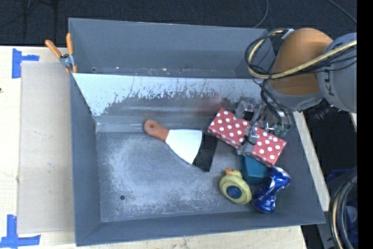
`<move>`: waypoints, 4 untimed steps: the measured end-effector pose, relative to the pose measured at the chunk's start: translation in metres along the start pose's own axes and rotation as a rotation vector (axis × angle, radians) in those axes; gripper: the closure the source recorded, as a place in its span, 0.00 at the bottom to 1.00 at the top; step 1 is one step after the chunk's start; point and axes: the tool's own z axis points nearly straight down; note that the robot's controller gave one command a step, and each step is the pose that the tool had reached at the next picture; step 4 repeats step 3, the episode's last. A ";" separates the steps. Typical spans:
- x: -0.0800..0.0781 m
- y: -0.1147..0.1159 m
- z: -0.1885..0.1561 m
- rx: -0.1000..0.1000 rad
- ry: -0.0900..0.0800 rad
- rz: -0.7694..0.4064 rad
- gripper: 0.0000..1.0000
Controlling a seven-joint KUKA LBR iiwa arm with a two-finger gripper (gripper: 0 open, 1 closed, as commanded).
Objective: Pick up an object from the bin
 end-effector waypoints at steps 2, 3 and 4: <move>-0.007 -0.012 0.042 -0.038 -0.017 0.074 1.00; -0.007 -0.012 0.042 -0.038 -0.017 0.074 1.00; -0.007 -0.012 0.042 -0.038 -0.017 0.074 1.00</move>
Offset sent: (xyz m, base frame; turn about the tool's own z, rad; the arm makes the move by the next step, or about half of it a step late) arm -0.0083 -0.0354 -0.0551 0.0871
